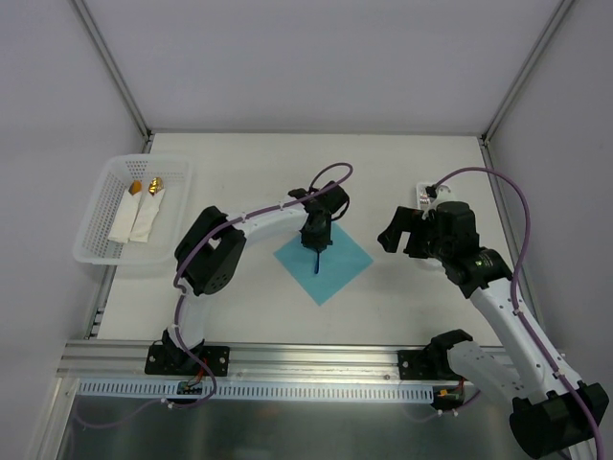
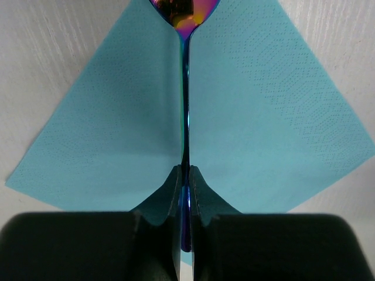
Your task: Place the utensils on the paper napkin and roll it up
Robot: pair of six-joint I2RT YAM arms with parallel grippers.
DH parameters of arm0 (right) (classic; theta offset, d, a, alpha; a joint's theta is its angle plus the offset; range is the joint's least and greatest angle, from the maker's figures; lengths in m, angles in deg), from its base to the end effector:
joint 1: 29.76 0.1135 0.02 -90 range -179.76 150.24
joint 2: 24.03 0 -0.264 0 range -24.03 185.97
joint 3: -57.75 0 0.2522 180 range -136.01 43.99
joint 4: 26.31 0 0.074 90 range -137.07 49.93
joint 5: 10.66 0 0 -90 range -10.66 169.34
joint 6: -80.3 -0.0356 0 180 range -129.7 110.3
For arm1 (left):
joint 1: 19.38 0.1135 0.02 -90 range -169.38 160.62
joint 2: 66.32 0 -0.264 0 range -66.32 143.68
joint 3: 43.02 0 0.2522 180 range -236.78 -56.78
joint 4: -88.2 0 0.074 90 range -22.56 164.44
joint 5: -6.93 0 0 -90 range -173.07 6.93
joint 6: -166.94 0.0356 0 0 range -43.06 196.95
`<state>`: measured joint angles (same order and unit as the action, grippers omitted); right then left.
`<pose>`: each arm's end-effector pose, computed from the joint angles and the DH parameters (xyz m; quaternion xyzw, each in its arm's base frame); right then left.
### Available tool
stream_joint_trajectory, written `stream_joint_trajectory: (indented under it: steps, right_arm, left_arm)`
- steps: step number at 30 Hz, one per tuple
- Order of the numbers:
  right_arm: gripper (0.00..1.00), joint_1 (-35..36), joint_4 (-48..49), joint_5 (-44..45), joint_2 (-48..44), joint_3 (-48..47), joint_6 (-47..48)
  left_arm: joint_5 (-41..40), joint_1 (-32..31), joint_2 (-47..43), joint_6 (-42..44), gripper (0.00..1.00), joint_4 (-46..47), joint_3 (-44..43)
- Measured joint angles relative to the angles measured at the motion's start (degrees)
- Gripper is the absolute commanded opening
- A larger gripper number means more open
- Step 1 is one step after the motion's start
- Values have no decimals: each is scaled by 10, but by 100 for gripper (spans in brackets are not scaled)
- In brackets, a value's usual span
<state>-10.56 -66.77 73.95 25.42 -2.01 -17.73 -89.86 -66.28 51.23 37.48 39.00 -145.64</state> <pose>0.1794 0.0660 0.3043 -0.1076 0.8593 0.1569 0.4747 0.2993 -0.3137 0.1842 0.0499 0.9717 -0.1108 0.2024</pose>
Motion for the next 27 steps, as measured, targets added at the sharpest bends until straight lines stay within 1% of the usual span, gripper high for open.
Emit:
stream_joint_trajectory:
  steps: [10, 11, 13, 18, 22, 25, 27]
  right_arm:
    - [99, 0, 0, 0, 5, 0, 2]
    - [99, 0, 0, 0, 6, 0, 2]
    - [99, 0, 0, 0, 7, 0, 2]
    - [99, 0, 0, 0, 9, 0, 2]
    - [99, 0, 0, 0, 9, 0, 2]
    - [99, 0, -1, 0, 9, 0, 3]
    - [99, 0, -1, 0, 9, 0, 4]
  left_arm:
    - [-2, 0, 15, -1, 0, -3, -4]
    - [-2, 0, 15, -1, 1, -3, -4]
    - [-2, 0, 16, -1, 5, -4, -4]
    - [-1, 0, 24, -2, 6, -4, -4]
    - [-2, 0, 25, -2, 16, -4, -5]
    - [-2, 0, 25, -2, 21, -4, -5]
    - [-1, 0, 25, -1, 27, -5, -6]
